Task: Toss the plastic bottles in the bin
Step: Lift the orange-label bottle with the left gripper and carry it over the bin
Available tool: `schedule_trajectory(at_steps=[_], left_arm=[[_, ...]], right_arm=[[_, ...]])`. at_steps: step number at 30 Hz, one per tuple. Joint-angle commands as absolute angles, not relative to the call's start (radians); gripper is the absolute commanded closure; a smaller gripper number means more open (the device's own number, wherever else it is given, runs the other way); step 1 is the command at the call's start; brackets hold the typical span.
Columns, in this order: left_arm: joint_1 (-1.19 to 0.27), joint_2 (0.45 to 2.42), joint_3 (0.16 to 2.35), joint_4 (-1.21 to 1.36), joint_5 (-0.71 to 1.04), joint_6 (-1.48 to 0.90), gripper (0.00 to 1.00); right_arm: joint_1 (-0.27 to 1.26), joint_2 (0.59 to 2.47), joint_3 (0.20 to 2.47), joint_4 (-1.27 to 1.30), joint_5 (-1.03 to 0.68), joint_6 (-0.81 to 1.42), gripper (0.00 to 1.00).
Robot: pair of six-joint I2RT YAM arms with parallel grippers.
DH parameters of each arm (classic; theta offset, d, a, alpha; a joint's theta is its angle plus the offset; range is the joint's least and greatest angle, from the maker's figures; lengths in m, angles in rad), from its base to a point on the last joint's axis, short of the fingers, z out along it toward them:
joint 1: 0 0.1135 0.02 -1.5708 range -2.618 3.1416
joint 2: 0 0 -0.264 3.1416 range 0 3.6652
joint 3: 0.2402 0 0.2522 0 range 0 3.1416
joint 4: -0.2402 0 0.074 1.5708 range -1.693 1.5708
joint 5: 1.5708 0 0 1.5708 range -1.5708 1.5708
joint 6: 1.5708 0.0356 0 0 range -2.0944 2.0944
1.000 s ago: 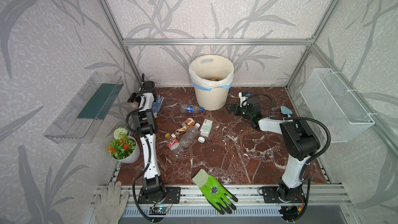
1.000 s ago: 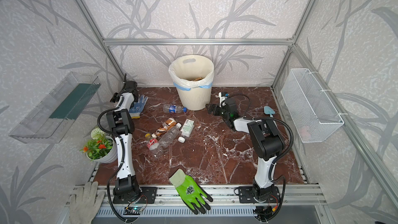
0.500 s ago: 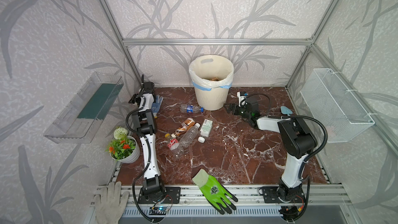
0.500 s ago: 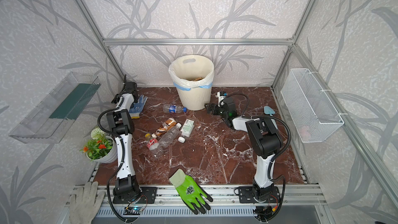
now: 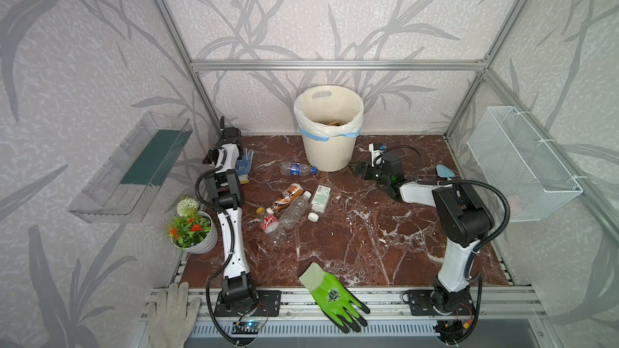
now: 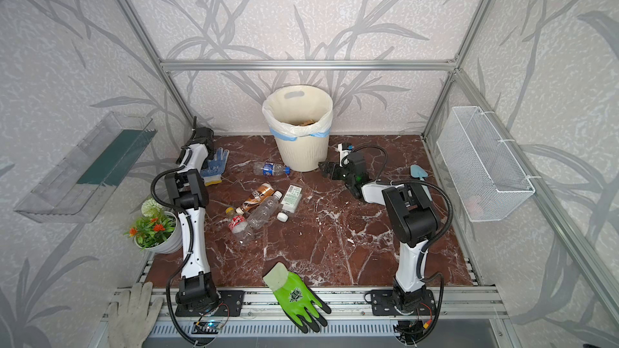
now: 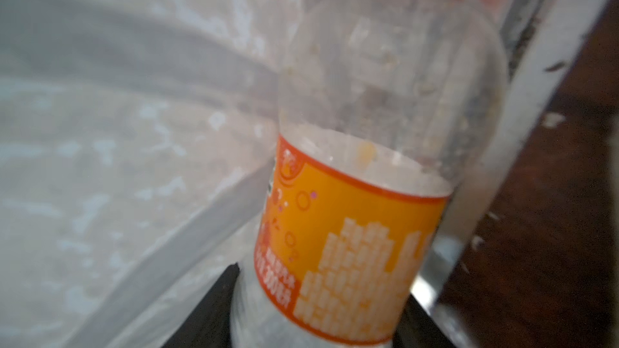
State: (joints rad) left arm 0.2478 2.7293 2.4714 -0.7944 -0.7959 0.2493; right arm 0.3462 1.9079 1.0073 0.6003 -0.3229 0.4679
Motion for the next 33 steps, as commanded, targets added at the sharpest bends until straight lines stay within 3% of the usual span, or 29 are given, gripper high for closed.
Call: schedule_trajectory(at_steps=[1,8,14,25,33], left_arm=[[0.223,2.569,2.428,-0.872,-0.689,0.141,0.53],[0.171,2.335,2.245,-0.802,-0.634,0.09,0.52],[0.122,2.098,1.995,-0.718,-0.549,0.009,0.52],[0.01,1.377,1.209,-0.294,-0.046,-0.216,0.5],[-0.106,0.947,0.94,-0.157,0.021,-0.259,0.5]], right_arm=[[0.348,1.837,0.972,0.608,-0.302,0.431,0.07],[0.348,1.769,0.95,0.579,-0.313,0.413,0.08],[0.369,1.589,0.887,0.499,-0.253,0.362,0.08],[0.415,1.263,0.809,0.219,-0.125,0.23,0.08],[0.448,1.217,0.816,0.062,-0.076,0.196,0.08]])
